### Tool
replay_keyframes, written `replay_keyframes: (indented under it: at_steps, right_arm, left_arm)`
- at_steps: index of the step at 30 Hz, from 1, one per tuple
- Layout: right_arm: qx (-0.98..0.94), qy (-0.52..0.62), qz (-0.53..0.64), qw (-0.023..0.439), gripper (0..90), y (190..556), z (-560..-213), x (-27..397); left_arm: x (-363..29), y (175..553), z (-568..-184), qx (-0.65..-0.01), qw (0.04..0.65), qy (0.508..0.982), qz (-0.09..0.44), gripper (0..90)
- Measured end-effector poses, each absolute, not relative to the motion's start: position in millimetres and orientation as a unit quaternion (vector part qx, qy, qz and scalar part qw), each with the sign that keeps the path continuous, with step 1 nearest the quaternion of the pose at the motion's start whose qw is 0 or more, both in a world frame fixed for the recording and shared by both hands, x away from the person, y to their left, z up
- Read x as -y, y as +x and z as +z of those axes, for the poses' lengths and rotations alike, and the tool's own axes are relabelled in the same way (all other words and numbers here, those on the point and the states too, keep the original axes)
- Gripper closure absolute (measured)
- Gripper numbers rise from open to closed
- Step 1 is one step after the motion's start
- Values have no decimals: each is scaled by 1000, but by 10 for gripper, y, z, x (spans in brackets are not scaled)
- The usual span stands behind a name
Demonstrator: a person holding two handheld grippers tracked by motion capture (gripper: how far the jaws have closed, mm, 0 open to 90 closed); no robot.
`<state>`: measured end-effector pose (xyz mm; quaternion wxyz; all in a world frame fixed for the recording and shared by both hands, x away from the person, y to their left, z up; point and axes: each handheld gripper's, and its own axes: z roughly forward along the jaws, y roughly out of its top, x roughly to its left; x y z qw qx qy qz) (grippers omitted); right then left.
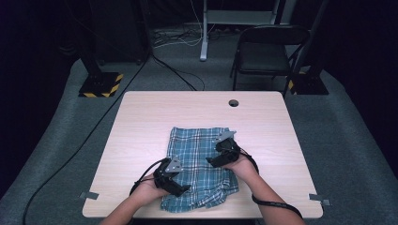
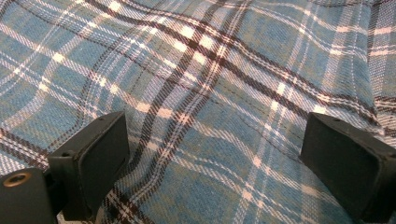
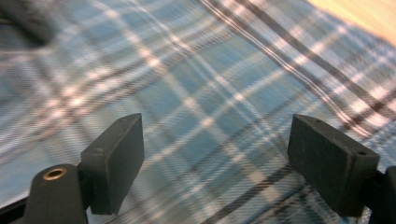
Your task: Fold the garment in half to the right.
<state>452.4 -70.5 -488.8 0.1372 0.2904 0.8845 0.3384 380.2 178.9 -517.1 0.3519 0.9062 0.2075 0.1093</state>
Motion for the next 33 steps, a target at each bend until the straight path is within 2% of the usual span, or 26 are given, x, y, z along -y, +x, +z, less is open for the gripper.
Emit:
replay_keyframes:
  at_steps: [6, 8, 14, 19, 33]
  right_arm:
    - [-893, 252, 359, 103, 175, 4248, -4749, 742]
    - [-904, 233, 350, 83, 175, 4133, -4817, 778]
    - [-920, 220, 316, 77, 169, 4057, -5024, 825]
    - [-909, 233, 340, 59, 163, 4067, -5137, 882]
    - [-902, 229, 360, 66, 163, 4040, -5189, 919]
  left_arm:
    - [-1783, 3801, -5170, -208, 350, 907, 110, 77]
    - [-1780, 3809, -5167, -208, 348, 908, 107, 76]
    - [-1775, 3819, -5163, -207, 346, 909, 105, 74]
    - [-1785, 3830, -5164, -205, 349, 909, 101, 73]
    - [-1834, 3845, -5047, -222, 361, 898, 119, 89]
